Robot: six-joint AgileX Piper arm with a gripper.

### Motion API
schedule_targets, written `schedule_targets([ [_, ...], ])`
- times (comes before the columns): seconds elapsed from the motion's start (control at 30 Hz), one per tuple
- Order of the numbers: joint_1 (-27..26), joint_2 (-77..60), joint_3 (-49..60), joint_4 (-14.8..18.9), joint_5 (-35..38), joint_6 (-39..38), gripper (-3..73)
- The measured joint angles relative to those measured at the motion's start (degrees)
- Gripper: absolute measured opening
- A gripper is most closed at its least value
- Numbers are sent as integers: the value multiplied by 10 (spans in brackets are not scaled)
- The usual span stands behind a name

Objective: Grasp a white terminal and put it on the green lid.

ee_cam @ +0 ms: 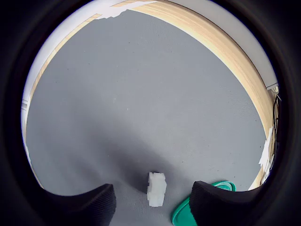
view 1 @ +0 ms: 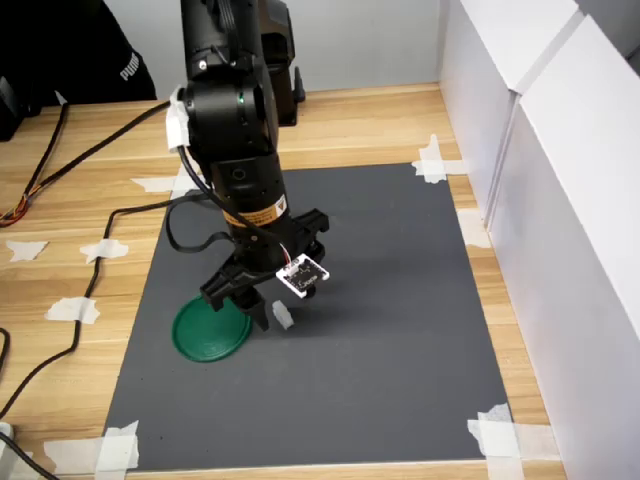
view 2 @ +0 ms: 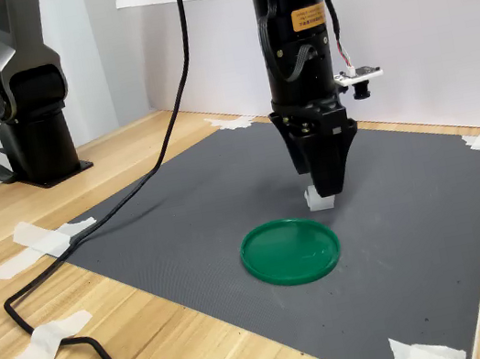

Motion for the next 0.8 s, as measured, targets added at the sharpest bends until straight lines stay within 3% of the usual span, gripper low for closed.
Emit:
schedule_targets([
  [0.53,0,26,0,-6,-2,-8,623],
  [0.67,0,26,0,-6,-2,-8,515],
  [0.8,0,26,0,-6,-2,-9,332],
])
